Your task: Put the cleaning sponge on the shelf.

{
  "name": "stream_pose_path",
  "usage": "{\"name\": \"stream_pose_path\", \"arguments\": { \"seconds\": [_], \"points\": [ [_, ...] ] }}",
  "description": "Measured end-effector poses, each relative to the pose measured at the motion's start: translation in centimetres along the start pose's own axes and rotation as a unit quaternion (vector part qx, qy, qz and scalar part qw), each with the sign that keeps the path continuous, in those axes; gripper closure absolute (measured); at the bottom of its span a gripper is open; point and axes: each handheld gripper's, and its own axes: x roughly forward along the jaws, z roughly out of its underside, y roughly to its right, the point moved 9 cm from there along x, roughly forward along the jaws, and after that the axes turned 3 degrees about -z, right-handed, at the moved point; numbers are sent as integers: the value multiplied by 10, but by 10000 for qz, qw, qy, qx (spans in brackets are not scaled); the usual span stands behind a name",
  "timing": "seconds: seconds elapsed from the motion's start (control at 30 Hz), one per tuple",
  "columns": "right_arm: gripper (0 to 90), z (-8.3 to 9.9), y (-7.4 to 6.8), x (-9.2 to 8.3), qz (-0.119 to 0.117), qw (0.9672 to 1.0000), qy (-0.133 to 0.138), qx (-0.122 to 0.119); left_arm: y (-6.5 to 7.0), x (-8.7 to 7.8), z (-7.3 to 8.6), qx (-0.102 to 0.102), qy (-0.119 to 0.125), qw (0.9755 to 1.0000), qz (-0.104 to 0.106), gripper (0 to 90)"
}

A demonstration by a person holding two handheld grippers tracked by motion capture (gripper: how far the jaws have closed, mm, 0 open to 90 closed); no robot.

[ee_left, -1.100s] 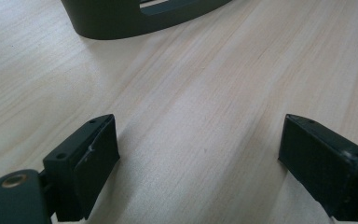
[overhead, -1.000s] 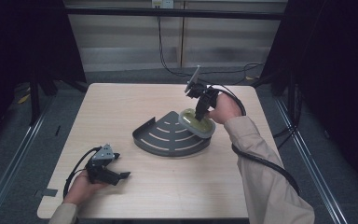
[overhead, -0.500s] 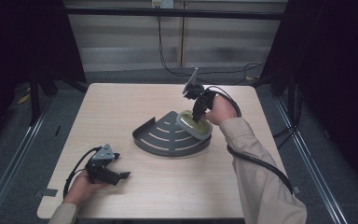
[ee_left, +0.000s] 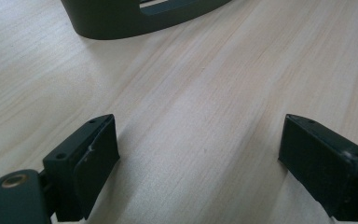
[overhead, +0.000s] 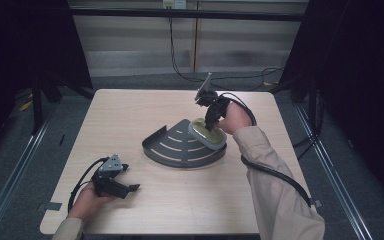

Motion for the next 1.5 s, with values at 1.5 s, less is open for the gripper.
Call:
{"name": "stream_pose_path", "arguments": {
  "seconds": [1.5],
  "points": [
    [714,2,-5,32,-128,9997,-44,198,0,0,0,-8,3,10000,18,111]
  ]
}}
